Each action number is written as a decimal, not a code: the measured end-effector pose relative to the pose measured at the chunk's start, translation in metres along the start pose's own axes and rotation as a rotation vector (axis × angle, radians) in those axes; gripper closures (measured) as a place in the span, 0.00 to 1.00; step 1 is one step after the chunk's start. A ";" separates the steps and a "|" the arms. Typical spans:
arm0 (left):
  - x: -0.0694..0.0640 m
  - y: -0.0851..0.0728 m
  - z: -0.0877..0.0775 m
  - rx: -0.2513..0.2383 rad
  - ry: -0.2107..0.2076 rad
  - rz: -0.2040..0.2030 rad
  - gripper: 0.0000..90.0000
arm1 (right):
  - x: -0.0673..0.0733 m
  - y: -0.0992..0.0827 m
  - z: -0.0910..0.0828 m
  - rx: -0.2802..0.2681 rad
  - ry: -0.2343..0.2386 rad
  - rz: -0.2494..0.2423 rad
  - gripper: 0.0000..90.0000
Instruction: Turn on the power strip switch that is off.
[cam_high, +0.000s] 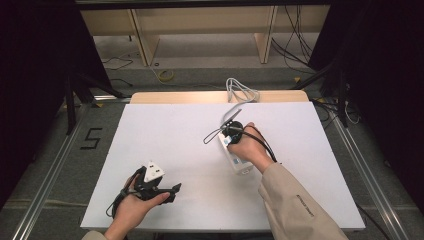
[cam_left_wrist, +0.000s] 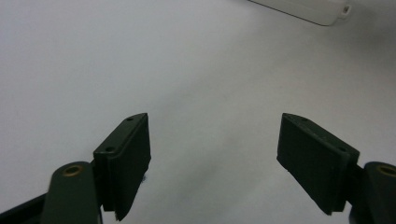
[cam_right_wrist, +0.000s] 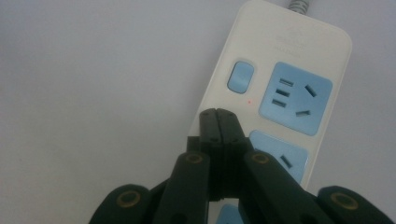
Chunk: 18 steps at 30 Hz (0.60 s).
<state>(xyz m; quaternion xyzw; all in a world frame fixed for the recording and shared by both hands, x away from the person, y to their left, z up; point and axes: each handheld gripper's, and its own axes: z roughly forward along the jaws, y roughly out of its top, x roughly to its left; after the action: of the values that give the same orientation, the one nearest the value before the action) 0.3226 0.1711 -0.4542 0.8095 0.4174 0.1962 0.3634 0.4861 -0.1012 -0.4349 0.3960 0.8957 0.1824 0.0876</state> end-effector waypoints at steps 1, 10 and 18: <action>0.000 0.000 0.000 0.000 0.000 0.000 0.28 | 0.000 0.000 0.000 0.000 0.002 -0.001 1.00; 0.000 0.000 0.000 0.000 0.000 -0.001 0.28 | 0.000 0.000 0.001 0.011 0.010 0.006 1.00; 0.000 0.000 0.000 -0.002 0.001 -0.002 0.28 | 0.007 0.001 0.000 0.026 -0.010 -0.032 1.00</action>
<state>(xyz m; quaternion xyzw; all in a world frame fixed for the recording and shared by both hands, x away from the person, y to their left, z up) 0.3221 0.1709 -0.4542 0.8085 0.4183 0.1966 0.3643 0.4822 -0.0955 -0.4351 0.3838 0.9036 0.1675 0.0900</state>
